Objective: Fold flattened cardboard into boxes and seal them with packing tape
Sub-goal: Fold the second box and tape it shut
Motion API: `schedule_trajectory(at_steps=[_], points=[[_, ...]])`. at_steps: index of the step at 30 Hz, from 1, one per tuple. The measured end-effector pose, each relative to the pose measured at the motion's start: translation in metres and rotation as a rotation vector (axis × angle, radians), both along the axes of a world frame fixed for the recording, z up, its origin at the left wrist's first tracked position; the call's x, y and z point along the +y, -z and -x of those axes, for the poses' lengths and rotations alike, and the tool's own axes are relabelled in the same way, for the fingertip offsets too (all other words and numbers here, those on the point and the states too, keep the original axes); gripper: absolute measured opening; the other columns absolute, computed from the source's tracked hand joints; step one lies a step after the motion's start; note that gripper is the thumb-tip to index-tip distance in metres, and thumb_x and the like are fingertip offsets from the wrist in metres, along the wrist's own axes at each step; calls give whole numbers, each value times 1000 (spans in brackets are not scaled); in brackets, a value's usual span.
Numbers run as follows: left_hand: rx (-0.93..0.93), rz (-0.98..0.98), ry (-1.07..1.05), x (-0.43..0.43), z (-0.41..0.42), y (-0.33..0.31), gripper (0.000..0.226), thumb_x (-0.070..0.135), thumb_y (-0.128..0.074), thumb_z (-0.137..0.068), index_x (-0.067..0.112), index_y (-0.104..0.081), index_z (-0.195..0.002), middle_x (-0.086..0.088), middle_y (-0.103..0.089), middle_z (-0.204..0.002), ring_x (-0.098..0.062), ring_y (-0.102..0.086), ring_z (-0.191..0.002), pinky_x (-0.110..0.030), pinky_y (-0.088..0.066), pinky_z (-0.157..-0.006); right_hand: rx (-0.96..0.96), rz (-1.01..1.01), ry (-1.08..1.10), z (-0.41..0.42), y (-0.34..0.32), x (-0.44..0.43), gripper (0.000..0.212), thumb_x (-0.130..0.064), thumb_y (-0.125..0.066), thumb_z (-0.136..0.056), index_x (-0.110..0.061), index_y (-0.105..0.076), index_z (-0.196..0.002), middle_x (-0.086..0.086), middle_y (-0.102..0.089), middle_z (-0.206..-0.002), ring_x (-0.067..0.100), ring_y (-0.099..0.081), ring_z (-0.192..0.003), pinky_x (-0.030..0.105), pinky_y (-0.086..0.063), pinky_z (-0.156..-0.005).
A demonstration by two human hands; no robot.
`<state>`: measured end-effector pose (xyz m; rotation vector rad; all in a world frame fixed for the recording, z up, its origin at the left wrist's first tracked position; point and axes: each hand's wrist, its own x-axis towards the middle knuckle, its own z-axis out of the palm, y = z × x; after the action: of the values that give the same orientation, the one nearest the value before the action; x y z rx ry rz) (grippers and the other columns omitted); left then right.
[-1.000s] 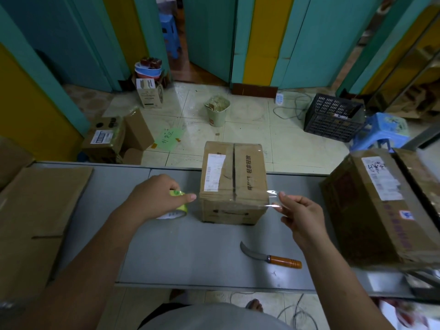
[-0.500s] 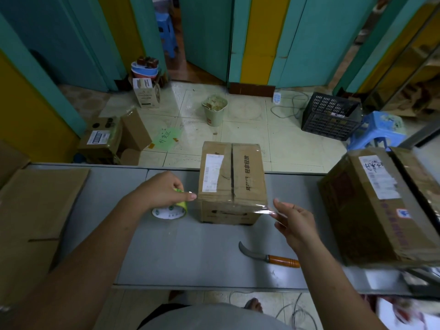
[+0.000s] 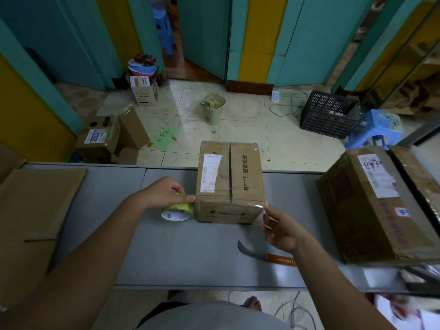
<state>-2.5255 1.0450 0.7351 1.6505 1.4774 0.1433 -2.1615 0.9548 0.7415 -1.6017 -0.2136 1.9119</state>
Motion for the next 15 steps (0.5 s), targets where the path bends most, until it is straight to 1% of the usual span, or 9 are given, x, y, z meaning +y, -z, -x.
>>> schedule_trajectory(at_steps=[1,3,5,6,7,8,9,12,15], points=[[8,-6,28,0,-2,2,47,68,-80,-78,21,-81,-83,1,-78,-80,-15,-73,-79,-39,-56,-73,51,18,32,3,3,-1,40,-46,-79,-79,-32,-75,-116,-10,-68,-80,18,-65,-103,24,-32,-53],[11,-24,81,-1,-5,6,40,57,-76,-90,17,-81,-88,-7,-78,-87,-24,-74,-88,-45,-57,-82,107,44,69,5,9,-1,30,-51,-77,-81,-35,-77,-107,-11,-65,-78,15,-66,-91,22,-31,-48],[-20,-22,79,-1,-5,8,36,53,-75,-92,18,-80,-89,-4,-78,-87,-17,-73,-86,-41,-55,-80,106,38,32,6,15,-2,31,-60,-74,-80,-31,-74,-89,-7,-64,-74,14,-62,-76,21,-32,-46],[-37,-17,73,-2,-5,7,36,56,-75,-90,20,-79,-89,0,-78,-85,-9,-72,-82,-34,-55,-75,109,40,15,7,18,-2,36,-64,-73,-79,-28,-69,-85,-3,-64,-72,15,-59,-73,22,-36,-45],[-52,-10,73,-3,-6,6,38,60,-73,-88,22,-78,-89,4,-77,-84,-1,-70,-78,-26,-51,-72,124,54,29,7,20,-2,40,-65,-74,-76,-27,-62,-83,1,-65,-74,18,-58,-76,24,-43,-45],[-64,-7,75,-6,-8,5,41,63,-70,-85,23,-77,-90,7,-76,-84,5,-68,-75,-20,-48,-71,157,69,69,8,21,-1,43,-63,-78,-73,-26,-59,-83,4,-66,-80,20,-59,-81,27,-50,-49],[-74,-9,75,-9,-11,4,43,65,-69,-84,23,-76,-90,7,-76,-85,7,-67,-74,-16,-46,-69,193,76,117,9,20,2,43,-61,-82,-69,-26,-63,-85,7,-68,-90,21,-61,-87,29,-54,-58],[-99,-7,72,-20,-26,5,37,62,-68,-89,26,-74,-90,7,-76,-86,7,-68,-72,-12,-47,-65,255,75,265,10,17,17,40,-58,-86,-71,-26,-84,-93,9,-66,-119,22,-65,-102,30,-58,-78],[-131,62,64,-34,-50,6,47,69,-63,-88,23,-75,-94,11,-76,-84,8,-68,-73,-9,-47,-62,255,66,358,5,8,40,35,-55,-84,-79,-27,-84,-102,7,-57,-131,24,-59,-116,29,-56,-89]])
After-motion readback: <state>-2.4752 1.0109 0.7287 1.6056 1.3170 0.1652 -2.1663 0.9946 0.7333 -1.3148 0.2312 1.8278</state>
